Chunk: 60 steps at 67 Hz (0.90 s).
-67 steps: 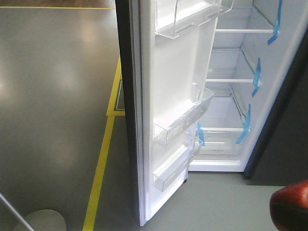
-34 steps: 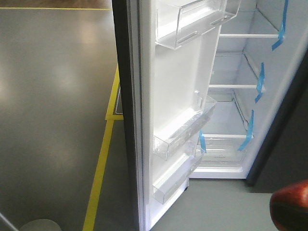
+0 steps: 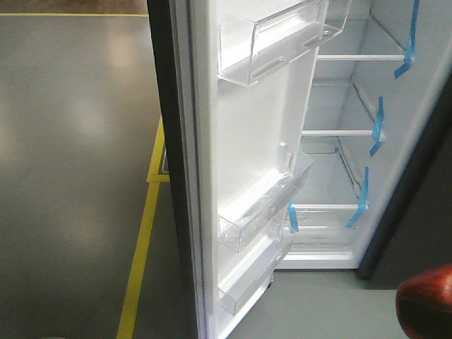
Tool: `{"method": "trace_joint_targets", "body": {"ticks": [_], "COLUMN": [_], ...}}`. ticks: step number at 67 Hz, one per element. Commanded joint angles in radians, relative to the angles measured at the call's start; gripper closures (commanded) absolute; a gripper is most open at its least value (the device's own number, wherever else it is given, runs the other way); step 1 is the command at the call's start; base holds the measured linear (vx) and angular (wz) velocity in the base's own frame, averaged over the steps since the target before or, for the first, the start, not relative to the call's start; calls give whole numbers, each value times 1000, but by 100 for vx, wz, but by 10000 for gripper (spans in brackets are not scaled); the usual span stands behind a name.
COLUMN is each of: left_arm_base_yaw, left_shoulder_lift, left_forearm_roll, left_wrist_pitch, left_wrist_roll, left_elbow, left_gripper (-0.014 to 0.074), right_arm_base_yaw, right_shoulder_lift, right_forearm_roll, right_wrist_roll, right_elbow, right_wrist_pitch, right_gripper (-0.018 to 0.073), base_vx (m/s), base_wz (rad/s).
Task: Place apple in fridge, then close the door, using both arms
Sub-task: 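Approach close to the refrigerator door shelves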
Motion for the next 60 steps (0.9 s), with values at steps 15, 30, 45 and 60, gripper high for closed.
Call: {"method": "trace_joint_targets", "body": {"ticks": [15, 30, 45, 60], "left_arm_base_yaw": [3, 3, 3, 3], "left_shoulder_lift": [-15, -15, -15, -15], "left_forearm_roll": [-4, -4, -4, -4], "left_wrist_pitch": [-69, -69, -69, -69], "left_wrist_roll": [0, 0, 0, 0], "left_elbow": [-16, -16, -16, -16], "left_gripper": [603, 603, 603, 603], "right_arm_base_yaw": [0, 0, 0, 0], "right_shoulder_lift": [4, 4, 4, 4], "right_forearm_roll": [12, 12, 12, 12], "right_wrist_roll": [-8, -8, -8, -8], "right_elbow": [-28, -28, -28, -28], "right_wrist_pitch": [-63, -63, -63, -63], "right_gripper": [427, 427, 427, 427], "base_vx": [6, 5, 5, 5], "base_wz": [-1, 1, -1, 0]}}
